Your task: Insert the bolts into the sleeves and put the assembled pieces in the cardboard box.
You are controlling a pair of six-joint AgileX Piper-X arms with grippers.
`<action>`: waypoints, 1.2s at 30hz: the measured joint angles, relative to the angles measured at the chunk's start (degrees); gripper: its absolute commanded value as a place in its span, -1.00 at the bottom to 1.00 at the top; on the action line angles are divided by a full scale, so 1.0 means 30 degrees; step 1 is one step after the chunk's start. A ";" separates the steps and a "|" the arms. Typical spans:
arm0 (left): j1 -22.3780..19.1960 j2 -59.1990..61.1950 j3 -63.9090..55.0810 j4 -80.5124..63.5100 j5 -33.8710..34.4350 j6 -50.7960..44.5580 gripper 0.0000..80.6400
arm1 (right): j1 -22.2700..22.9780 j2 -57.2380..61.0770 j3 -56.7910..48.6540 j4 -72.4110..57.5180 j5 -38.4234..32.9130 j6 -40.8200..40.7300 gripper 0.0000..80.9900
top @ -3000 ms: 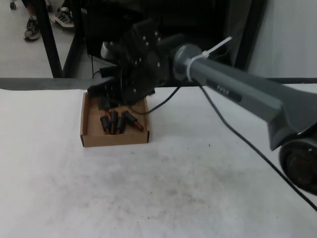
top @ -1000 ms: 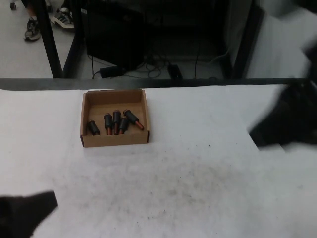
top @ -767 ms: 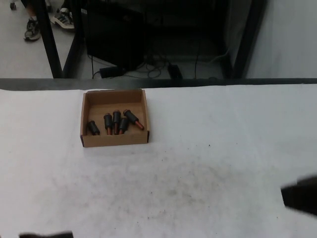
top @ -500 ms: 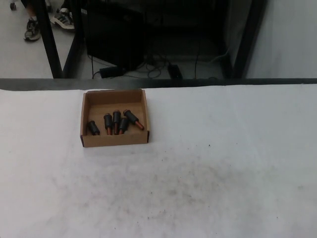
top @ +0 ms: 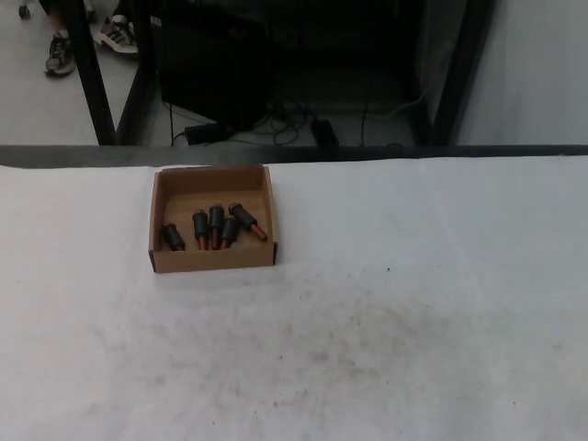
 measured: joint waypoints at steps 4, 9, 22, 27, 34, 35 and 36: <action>0.0000 0.0000 0.0000 0.0000 -0.0900 0.0192 0.18 | 0.0000 0.0000 0.0473 -0.0228 0.0000 0.0129 -0.22; 0.0000 0.0000 0.0000 0.0000 -0.1267 0.0241 0.18 | 0.0000 0.0000 0.0645 -0.0533 0.0000 0.0132 -0.22; 0.0000 0.0000 0.0000 0.0000 -0.1267 0.0241 0.18 | 0.0000 0.0000 0.0719 -0.0767 0.0000 0.0132 -0.22; 0.0000 0.0000 0.0000 0.0000 -0.1267 0.0241 0.18 | 0.0000 0.0000 0.0719 -0.0763 0.0000 0.0132 -0.22; 0.0000 0.0000 0.0000 0.0000 -0.1267 0.0241 0.18 | 0.0000 0.0000 0.0719 -0.0763 0.0000 0.0132 -0.22; 0.0000 0.0000 0.0000 0.0000 -0.1267 0.0241 0.18 | 0.0000 0.0000 0.0719 -0.0763 0.0000 0.0132 -0.22; 0.0000 0.0000 0.0000 0.0000 -0.1267 0.0241 0.18 | 0.0000 0.0000 0.0719 -0.0763 0.0000 0.0132 -0.22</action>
